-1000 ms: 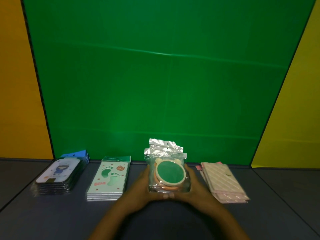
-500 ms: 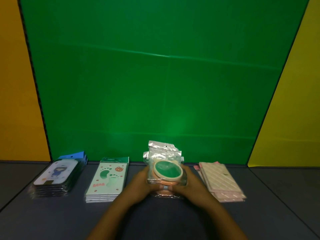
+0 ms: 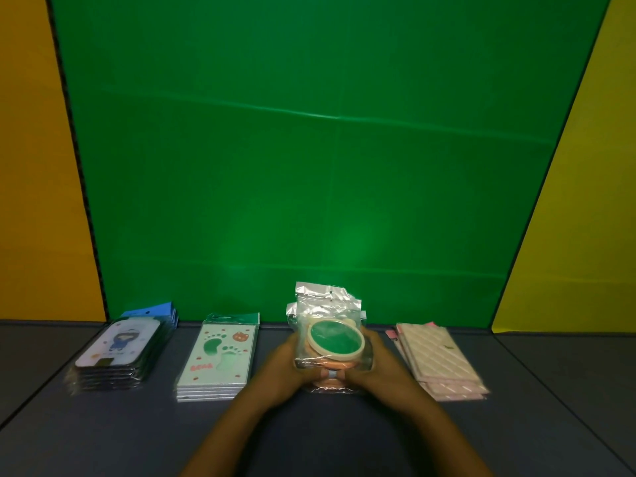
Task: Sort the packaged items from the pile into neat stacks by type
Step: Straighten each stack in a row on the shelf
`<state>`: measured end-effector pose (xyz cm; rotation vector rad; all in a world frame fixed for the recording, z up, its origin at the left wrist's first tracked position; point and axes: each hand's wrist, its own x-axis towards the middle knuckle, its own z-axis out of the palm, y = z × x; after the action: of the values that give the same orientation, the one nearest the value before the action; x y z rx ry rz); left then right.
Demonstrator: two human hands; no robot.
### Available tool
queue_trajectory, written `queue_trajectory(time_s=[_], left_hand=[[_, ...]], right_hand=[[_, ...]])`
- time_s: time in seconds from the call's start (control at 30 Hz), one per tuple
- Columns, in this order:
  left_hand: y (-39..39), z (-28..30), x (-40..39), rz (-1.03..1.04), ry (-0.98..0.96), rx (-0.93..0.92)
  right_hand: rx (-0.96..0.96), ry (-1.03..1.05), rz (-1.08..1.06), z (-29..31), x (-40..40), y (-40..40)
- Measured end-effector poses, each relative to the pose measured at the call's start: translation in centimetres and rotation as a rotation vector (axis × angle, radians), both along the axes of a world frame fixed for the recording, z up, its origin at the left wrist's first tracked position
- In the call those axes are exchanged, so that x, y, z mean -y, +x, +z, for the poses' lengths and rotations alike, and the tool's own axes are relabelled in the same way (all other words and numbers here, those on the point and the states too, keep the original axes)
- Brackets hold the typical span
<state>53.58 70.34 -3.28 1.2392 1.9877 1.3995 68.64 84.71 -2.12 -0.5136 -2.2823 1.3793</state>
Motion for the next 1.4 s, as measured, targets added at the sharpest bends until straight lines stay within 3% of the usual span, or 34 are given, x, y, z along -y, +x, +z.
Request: queue_trajectory(time_s=[0.53, 0.73, 0.87, 1.0, 1.1, 1.23, 1.3, 1.4], left_hand=[[0.5, 2.4, 1.4, 0.008, -0.093, 0.009], [1.5, 4.0, 0.1, 0.213, -0.138, -0.195], [4.0, 5.4, -2.9, 0.426, 0.008, -0.383], [9.0, 6.3, -7.9, 0.364, 0.080, -0.495], [12.5, 5.8, -12.2, 0.222, -0.100, -0.375], [15.3, 3.9, -16.3, 0.137, -0.406, -0.163], [15.8, 2.9, -17.6, 0.180, -0.395, -0.039], [15.8, 2.1, -18.8, 0.327, -0.227, 0.321]], right_hand=[[0.075, 0.068, 0.018, 0.6, -1.0, 1.4], [0.131, 0.053, -0.015, 1.8, -3.0, 3.2], [0.126, 0.072, -0.139, 2.0, -6.8, 5.3], [0.210, 0.151, -0.301, 1.3, -11.8, 8.1], [0.256, 0.109, -0.338, 0.7, -14.9, 10.3], [0.252, -0.180, -0.293, -0.2, -17.1, 12.3], [0.214, -0.337, -0.272, -0.4, -18.1, 12.7], [0.161, -0.555, -0.183, 0.0, -19.2, 12.9]])
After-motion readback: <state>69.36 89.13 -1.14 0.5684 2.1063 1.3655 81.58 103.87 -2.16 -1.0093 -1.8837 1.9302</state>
